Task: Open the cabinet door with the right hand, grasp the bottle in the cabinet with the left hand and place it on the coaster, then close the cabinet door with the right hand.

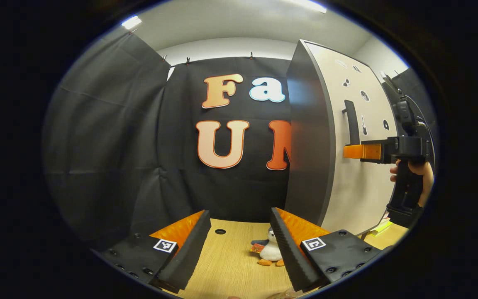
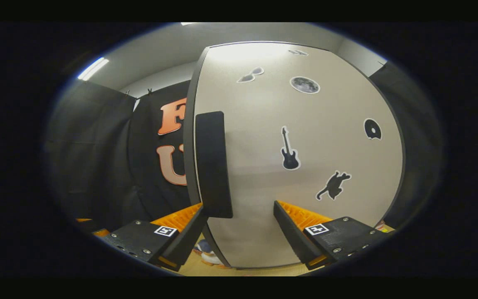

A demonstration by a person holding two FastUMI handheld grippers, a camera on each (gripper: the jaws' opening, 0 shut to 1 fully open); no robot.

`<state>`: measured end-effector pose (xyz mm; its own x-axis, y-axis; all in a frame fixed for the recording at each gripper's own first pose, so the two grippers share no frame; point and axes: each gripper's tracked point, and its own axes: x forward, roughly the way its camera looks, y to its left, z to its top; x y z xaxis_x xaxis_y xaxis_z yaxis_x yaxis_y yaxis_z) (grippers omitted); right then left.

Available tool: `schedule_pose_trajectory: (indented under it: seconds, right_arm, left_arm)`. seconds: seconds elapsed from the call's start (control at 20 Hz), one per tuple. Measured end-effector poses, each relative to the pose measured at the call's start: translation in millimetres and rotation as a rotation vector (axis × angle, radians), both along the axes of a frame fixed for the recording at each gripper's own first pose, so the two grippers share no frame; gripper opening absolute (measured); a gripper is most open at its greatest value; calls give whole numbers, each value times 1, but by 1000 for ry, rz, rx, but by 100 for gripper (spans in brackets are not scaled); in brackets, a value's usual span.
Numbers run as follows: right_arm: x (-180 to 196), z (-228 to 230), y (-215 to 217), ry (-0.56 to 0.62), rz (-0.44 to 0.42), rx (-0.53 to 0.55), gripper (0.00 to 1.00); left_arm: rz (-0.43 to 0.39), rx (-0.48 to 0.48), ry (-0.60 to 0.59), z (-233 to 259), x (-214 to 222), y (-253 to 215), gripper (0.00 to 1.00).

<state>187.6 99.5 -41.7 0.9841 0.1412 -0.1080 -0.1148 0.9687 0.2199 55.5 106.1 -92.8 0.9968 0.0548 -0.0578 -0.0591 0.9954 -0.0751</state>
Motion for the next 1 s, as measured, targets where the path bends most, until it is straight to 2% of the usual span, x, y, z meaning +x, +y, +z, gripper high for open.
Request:
schedule_pose_trajectory:
  seconds: [0.15,0.5,1.0]
  right_arm:
    - [-19,7,-5,-11,21,2,96]
    - [-83,28,-51,-63,-10,-23,96]
    - [-167,17,-117,-49,-49,-64,96]
  left_arm:
    - [3,8,-11,7,-3,-12,94]
    - [10,13,-29,23,-11,-41,94]
    - [54,25,-50,49,-57,-73,94]
